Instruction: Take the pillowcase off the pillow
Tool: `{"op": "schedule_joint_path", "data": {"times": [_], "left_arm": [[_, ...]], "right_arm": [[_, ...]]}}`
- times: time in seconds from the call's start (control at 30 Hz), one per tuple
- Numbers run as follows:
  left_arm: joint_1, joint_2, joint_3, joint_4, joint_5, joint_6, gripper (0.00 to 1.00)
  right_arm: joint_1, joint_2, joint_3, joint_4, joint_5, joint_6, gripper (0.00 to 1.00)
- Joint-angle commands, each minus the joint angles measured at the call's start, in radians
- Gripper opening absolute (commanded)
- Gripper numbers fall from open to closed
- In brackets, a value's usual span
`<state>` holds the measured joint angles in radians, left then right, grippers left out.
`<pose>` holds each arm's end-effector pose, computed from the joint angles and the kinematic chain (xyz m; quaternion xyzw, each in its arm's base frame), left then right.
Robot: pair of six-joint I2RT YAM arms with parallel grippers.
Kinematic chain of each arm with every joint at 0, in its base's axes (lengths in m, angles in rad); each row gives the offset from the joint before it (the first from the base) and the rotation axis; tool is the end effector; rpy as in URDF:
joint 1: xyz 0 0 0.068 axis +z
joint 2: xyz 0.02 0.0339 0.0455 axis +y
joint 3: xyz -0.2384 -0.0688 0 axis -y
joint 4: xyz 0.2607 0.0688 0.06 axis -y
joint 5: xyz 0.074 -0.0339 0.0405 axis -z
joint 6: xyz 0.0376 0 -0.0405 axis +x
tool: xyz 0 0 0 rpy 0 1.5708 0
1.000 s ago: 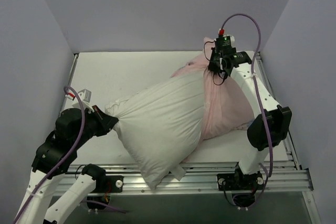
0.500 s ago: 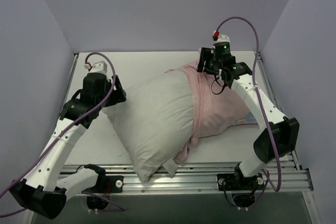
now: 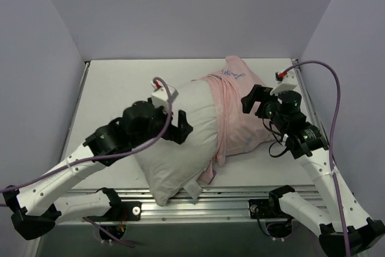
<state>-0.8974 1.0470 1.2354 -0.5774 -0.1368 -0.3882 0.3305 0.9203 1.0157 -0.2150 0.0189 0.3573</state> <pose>0.1590 -0.1911 0.3855 0.1718 0.8114 -0.2877 0.4789 0.2275 0.0773 0.3745 0.0163 0.7479 0.2171 0.6271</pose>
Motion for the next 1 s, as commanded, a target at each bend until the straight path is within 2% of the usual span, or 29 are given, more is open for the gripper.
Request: {"op": "schedule_joint_path", "data": {"times": [0.0, 0.1, 0.33, 0.4, 0.43, 0.47, 0.53, 0.57, 0.67, 0.8, 0.97], "left_arm": [[-0.214, 0.042, -0.063, 0.123, -0.219, 0.133, 0.94], [-0.274, 0.125, -0.088, 0.159, -0.323, 0.193, 0.94], [-0.265, 0.382, -0.105, 0.174, -0.377, 0.105, 0.94], [-0.253, 0.418, -0.116, 0.169, -0.388, 0.078, 0.98], [-0.244, 0.444, -0.119, 0.166, -0.382, 0.051, 0.94], [-0.224, 0.453, -0.123, 0.168, -0.376, 0.039, 0.78], [-0.204, 0.464, -0.137, 0.185, -0.333, 0.023, 0.56], [-0.181, 0.464, -0.14, 0.189, -0.314, 0.019, 0.31], [-0.153, 0.449, -0.131, 0.189, -0.277, 0.009, 0.03], [-0.124, 0.407, -0.09, 0.165, -0.274, 0.018, 0.02], [-0.106, 0.393, -0.036, 0.145, -0.271, 0.028, 0.02]], "right_arm": [[0.004, -0.089, -0.09, 0.019, -0.074, 0.028, 0.85], [0.005, -0.135, -0.153, -0.029, -0.08, 0.034, 0.85], [0.007, -0.216, -0.256, -0.055, -0.108, 0.049, 0.85], [0.008, -0.221, -0.269, -0.055, -0.126, 0.045, 0.85], [0.007, -0.218, -0.272, -0.055, -0.144, 0.043, 0.84], [0.007, -0.216, -0.276, -0.054, -0.157, 0.043, 0.84], [0.007, -0.209, -0.281, -0.041, -0.178, 0.051, 0.82], [0.008, -0.204, -0.29, -0.037, -0.195, 0.06, 0.82], [0.011, -0.173, -0.31, -0.008, -0.279, 0.074, 0.8], [0.034, -0.129, -0.356, 0.045, -0.355, 0.086, 0.75], [0.113, -0.066, -0.348, 0.085, -0.353, 0.088, 0.74]]}}
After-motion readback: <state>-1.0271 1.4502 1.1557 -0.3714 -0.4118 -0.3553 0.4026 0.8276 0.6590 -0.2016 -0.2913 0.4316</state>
